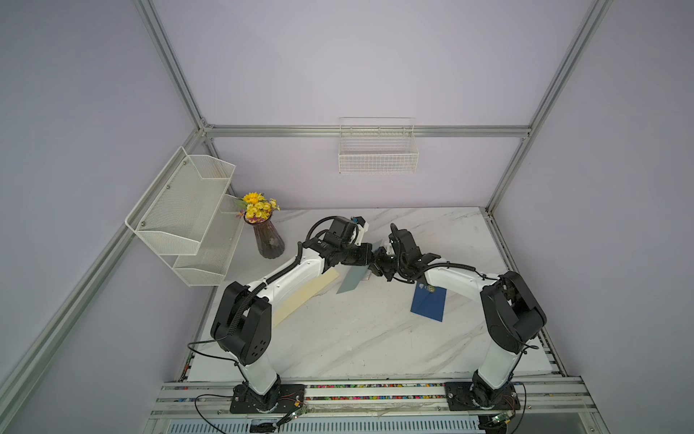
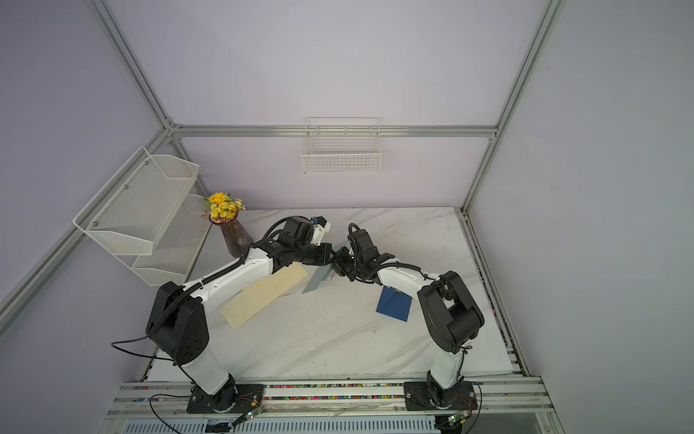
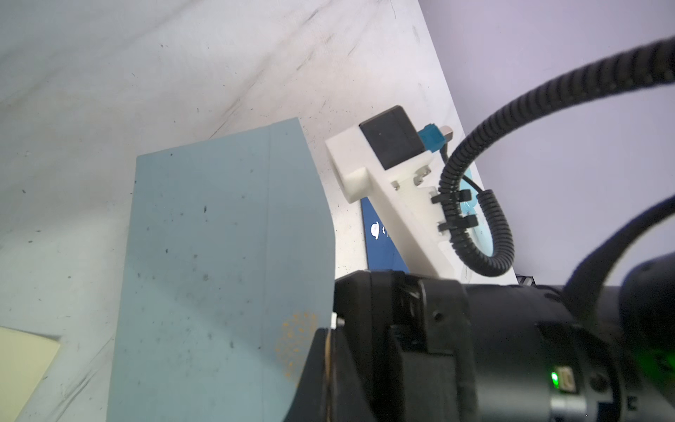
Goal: Fold the letter paper in half and place it into the envelope
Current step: Place the letter paper in the envelope.
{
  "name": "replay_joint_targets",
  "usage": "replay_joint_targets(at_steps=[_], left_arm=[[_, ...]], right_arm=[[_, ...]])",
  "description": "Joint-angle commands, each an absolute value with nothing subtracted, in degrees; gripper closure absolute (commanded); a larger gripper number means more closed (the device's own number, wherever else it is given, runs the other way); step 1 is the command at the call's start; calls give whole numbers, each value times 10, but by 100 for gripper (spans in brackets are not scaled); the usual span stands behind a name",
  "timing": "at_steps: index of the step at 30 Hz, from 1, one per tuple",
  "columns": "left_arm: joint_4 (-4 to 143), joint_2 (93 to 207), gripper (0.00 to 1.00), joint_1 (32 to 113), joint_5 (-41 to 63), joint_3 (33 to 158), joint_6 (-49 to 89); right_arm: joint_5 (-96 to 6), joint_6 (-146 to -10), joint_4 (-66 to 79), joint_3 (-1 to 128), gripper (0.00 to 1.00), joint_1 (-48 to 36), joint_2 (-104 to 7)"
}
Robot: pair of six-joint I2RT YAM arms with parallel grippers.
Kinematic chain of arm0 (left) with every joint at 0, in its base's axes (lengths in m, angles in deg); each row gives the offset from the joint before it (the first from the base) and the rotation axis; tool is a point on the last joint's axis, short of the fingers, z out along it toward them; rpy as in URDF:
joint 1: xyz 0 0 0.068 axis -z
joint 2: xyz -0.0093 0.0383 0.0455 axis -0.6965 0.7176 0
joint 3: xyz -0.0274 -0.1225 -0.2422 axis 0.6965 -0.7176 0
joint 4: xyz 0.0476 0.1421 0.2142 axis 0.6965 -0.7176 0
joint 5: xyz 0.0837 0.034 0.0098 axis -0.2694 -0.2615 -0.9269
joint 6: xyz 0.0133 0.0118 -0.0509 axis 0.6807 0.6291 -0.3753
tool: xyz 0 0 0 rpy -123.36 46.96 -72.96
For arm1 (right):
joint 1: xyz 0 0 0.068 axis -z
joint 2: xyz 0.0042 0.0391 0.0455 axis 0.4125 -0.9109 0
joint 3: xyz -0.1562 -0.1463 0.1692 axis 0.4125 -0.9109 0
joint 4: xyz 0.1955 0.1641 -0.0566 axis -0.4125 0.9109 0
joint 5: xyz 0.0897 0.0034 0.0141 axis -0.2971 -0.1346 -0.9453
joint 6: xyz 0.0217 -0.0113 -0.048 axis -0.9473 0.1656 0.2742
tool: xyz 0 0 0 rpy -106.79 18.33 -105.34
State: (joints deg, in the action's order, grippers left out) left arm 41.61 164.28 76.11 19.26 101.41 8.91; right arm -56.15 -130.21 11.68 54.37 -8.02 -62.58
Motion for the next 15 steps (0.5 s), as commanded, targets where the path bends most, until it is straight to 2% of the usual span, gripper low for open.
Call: replay_joint_targets(at_steps=[1,6,10,15], left_arm=[[481,1620,100,772,252,1026,80],[482,1604,100,747,257,1002,81],[483,1589,100,728,260,983,80],[481,1577,100,711,267,969,82]], right_arm=[[-557,-1287,117,583,100,-100,-620],[-573,-1273,159,614,98,-100,-593],[-577,-1278,179,609,74,-100,-559],[-569,-1282,195,583,67,-100,-521]])
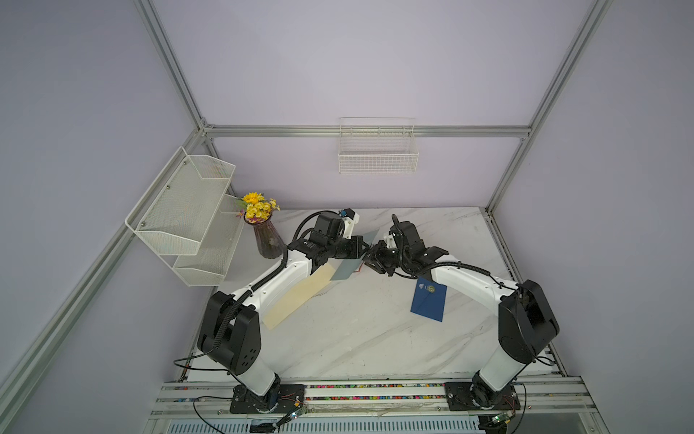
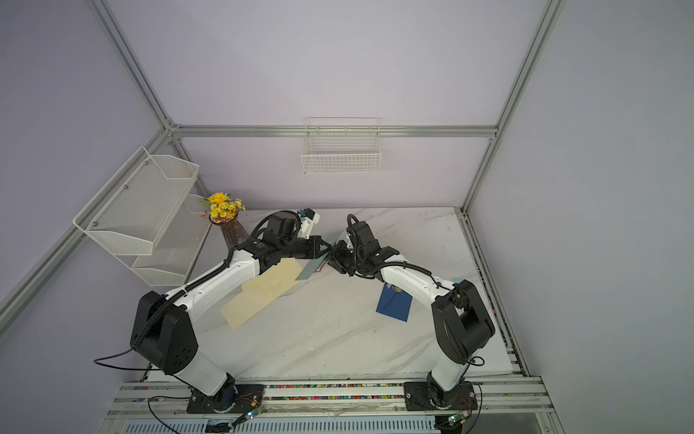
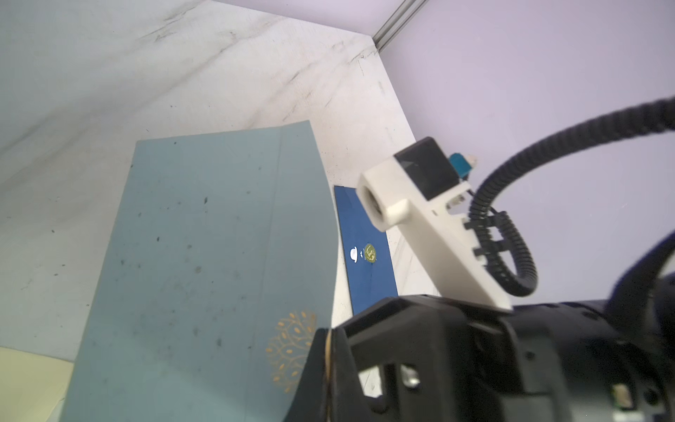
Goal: Fold the letter paper in half and place it into the envelope
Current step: Place the letter paper in the envelope.
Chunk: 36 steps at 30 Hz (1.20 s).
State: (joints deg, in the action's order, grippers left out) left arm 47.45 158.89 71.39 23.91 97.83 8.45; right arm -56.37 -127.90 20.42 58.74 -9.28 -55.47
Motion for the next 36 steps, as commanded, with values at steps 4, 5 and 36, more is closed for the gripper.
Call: replay_joint_targets(at_steps=[4,5,36], left_arm=[[477,1568,100,702,270,962,86],[477,1567,100,700,272,960,86],[550,1564,100,681,318,920,0]], right_arm=[[-557,-1280,220,576,67,-100,-506],[-554,-1276,229,577,67,-100,-504],[-551,-1239,215,550,33,-101,-565]])
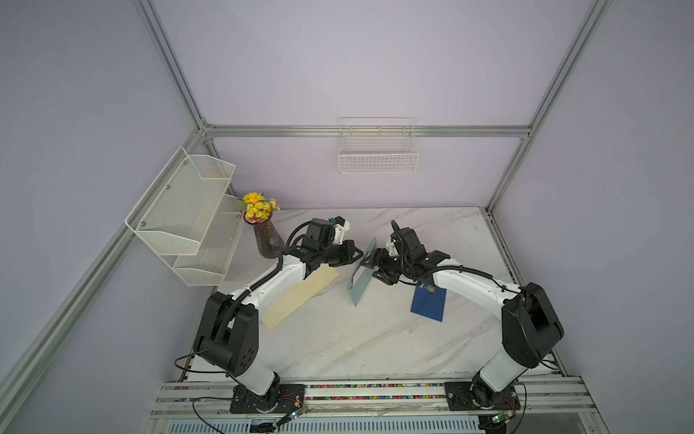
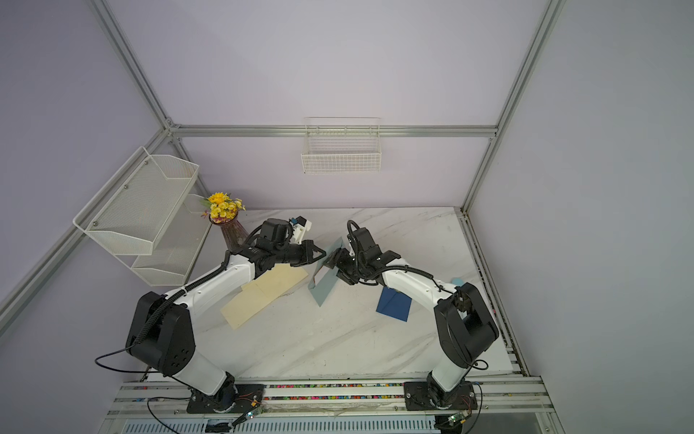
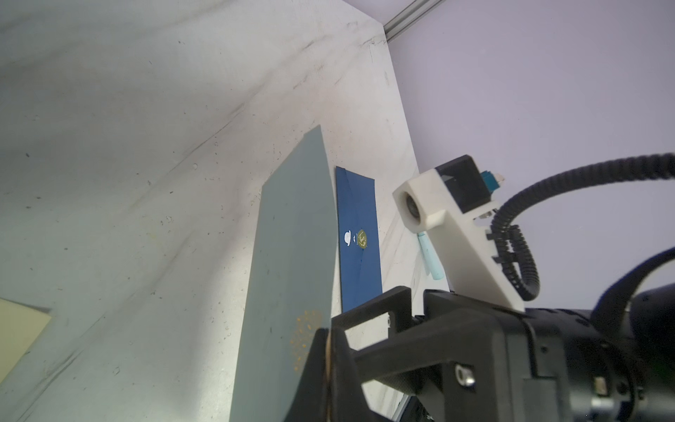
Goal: Fold the letter paper in half and place it into the envelope
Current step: Place the letter paper in the envelope.
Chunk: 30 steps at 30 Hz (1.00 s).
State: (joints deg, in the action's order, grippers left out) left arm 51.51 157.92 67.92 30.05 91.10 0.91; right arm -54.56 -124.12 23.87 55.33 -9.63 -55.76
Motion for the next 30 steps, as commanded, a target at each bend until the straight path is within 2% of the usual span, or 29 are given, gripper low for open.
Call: replay_joint_targets(at_steps=[1,18,30], left_arm=[[551,1564,100,681,318,920,-2],[542,1577,100,679,329,951,-9],[573,1580,100,666,316,908,-21]], right_arm=[[-553,-1237,215,551,33,-102,-567],[-534,-1192,276,589,32,-103,-616],[-515,-1180,339,598,30,-100,-497]])
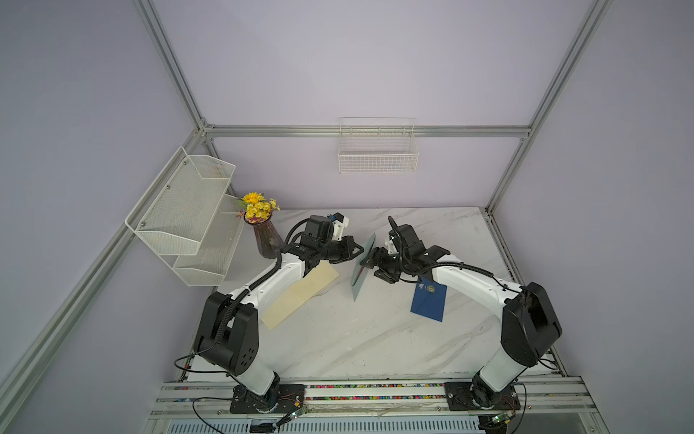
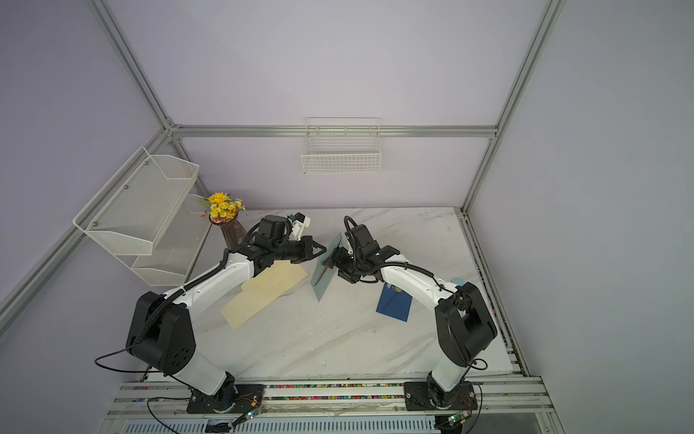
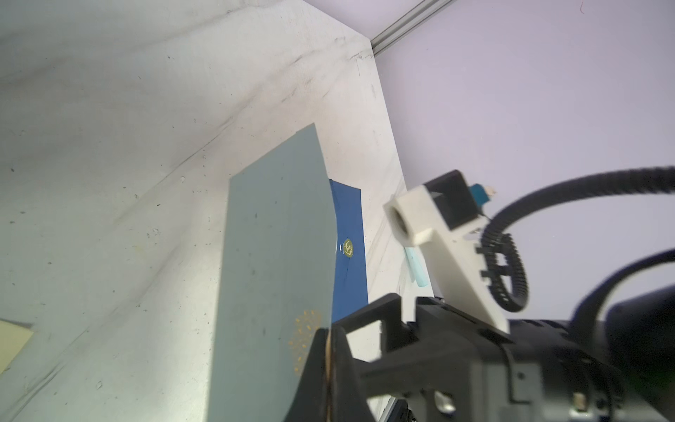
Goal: Fold the letter paper in half and place it into the envelope
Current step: Place the letter paper in the envelope, then place the envelope at the center of the board.
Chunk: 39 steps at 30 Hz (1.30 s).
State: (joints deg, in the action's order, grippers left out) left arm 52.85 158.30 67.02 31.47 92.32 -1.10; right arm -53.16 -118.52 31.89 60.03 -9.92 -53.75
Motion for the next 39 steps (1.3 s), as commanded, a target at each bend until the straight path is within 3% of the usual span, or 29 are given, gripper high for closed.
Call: replay_joint_targets(at_steps=[1,10,18,19,20,21,22,24,26,29,34,39], left_arm=[[596,1576,100,666,311,886,-36],[814,1524,100,674,209,660,-170],[729,1445,100,748,76,623,-145],[725,1439,96,755,65,621,-145],[717,1436,88,759,58,620,-147],[705,1434,72,761,51,620,-150],[690,1433,49,761,45,622,-153],[639,1429,19,761,25,642,-147],[570,1421,0,761,0,672,-125],[501,1411,0,753,-12,720,-69],[386,1416,0,730,-43,794,-4],[347,1420,0,695,-27,811,49]], right_arm=[[-512,-1181,357,590,30,-100,-488],[-495,-1178,380,548,26,-91,-448],[-485,-1158,395,560,25,-91,-479],[-485,-1157,397,560,25,-91,-485],[-485,-1155,398,563,25,-91,-490],[-486,-1153,399,565,25,-91,-497],[-485,-1149,403,569,25,-92,-502],[-483,-1145,406,572,26,-92,-513],[-483,-1140,408,573,28,-91,-521],[-483,-1133,408,571,40,-91,-537],[-478,-1120,405,566,100,-91,-569],[-467,-1112,415,574,100,-91,-608]])
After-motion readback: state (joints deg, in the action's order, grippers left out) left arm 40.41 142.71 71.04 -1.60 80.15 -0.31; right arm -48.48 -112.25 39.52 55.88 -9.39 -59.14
